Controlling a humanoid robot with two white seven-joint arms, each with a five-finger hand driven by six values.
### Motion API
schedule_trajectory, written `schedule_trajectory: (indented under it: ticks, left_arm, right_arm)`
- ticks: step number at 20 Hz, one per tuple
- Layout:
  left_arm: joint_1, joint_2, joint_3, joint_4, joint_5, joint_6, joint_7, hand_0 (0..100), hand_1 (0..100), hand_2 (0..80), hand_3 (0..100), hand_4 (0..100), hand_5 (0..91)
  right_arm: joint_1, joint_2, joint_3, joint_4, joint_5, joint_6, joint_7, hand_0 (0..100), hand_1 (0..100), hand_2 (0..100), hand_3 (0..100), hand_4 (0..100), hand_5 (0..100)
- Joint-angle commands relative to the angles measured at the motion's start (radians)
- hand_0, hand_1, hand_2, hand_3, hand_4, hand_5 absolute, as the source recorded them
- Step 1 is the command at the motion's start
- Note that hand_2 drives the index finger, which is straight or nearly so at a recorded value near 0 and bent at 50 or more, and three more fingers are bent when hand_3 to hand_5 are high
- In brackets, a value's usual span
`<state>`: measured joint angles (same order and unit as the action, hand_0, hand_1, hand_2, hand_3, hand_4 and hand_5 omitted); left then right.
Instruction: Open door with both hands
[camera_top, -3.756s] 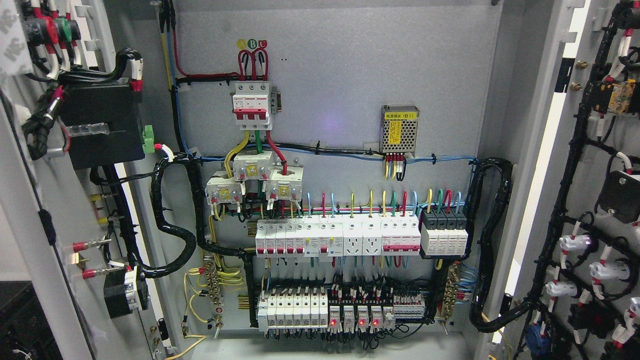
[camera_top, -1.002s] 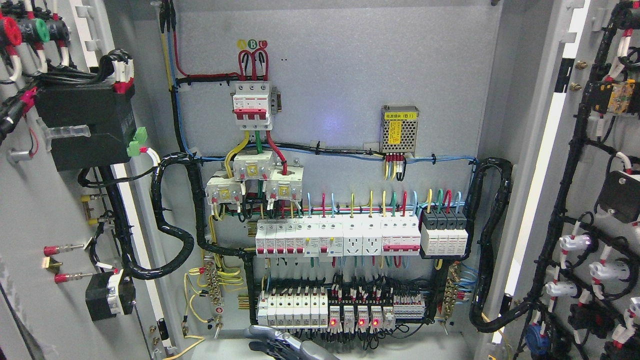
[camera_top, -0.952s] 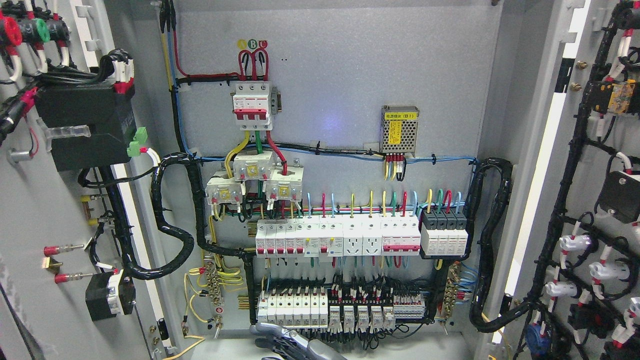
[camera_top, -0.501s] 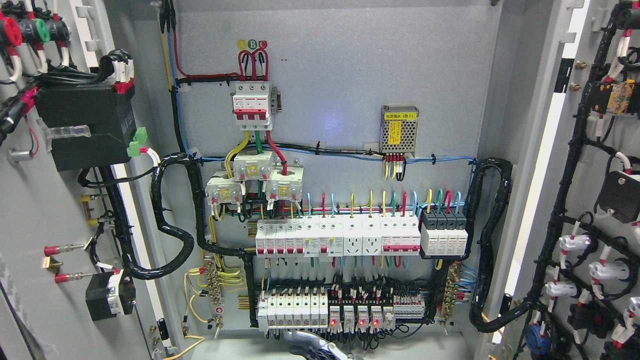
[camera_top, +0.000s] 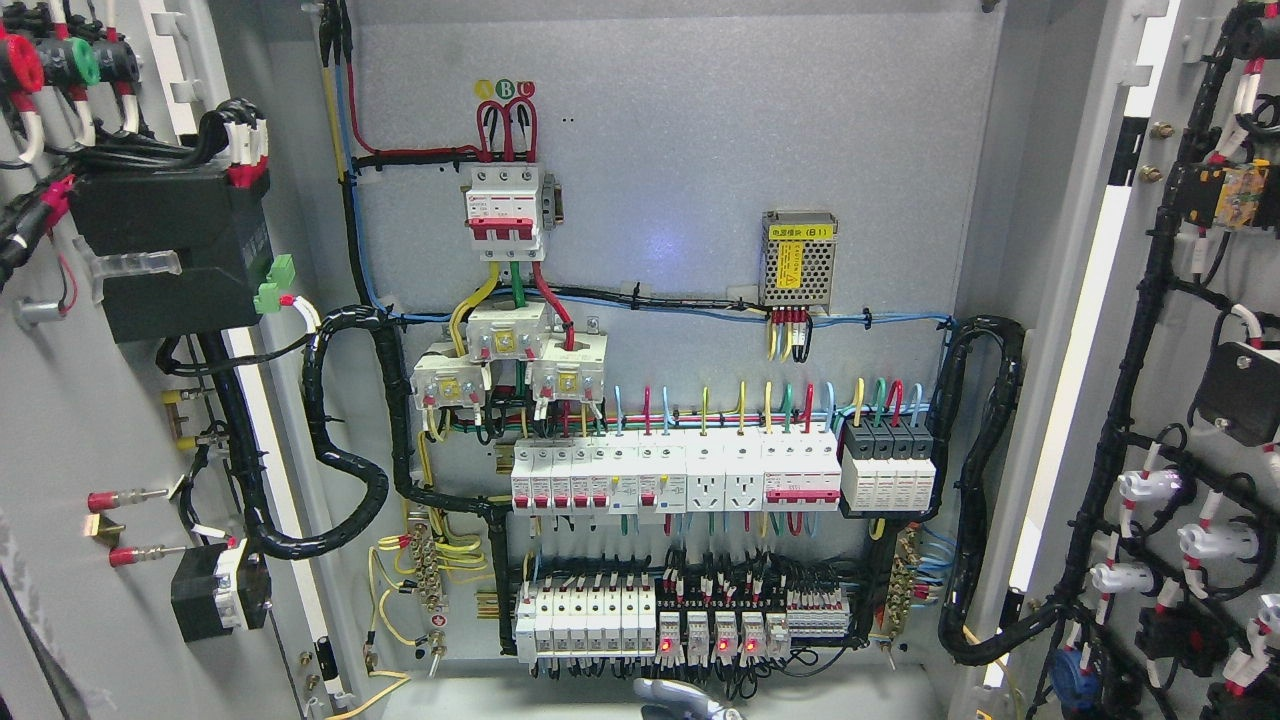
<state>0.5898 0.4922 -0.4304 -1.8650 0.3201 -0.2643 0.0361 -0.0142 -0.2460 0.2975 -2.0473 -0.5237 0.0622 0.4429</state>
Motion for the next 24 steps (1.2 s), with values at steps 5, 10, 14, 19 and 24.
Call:
schedule_trajectory:
  ticks: [5,10,14,19,24]
  left_arm:
    - [-0.074,0.089,-0.033,-0.174,0.004,-0.015,-0.001,0,0,0.0,0,0,0.0]
    - [-0.122,0.085,-0.033,-0.189,0.002,-0.067,-0.001,0,0,0.0,0,0,0.0]
    - [-0.149,0.086,-0.03,-0.195,-0.003,-0.15,-0.001,0,0,0.0,0,0,0.0]
    - [-0.182,0.065,-0.03,-0.198,-0.003,-0.187,-0.001,0,0,0.0,0,0,0.0]
    - [-0.232,0.034,-0.022,-0.209,-0.003,-0.188,0.001,0,0,0.0,0,0,0.0]
  right_arm:
    - [0.108,-0.022,-0.153,-0.042,-0.001,-0.031,0.003,19,0,0,0,0,0]
    - [0.143,-0.021,-0.153,-0.042,-0.002,-0.125,0.002,19,0,0,0,0,0]
    - [0.157,-0.022,-0.153,-0.042,-0.002,-0.151,0.002,19,0,0,0,0,0]
    - [0.201,-0.024,-0.155,-0.042,-0.002,-0.173,0.002,19,0,0,0,0,0]
    - [0.244,-0.019,-0.162,-0.042,-0.002,-0.28,0.002,19,0,0,0,0,0]
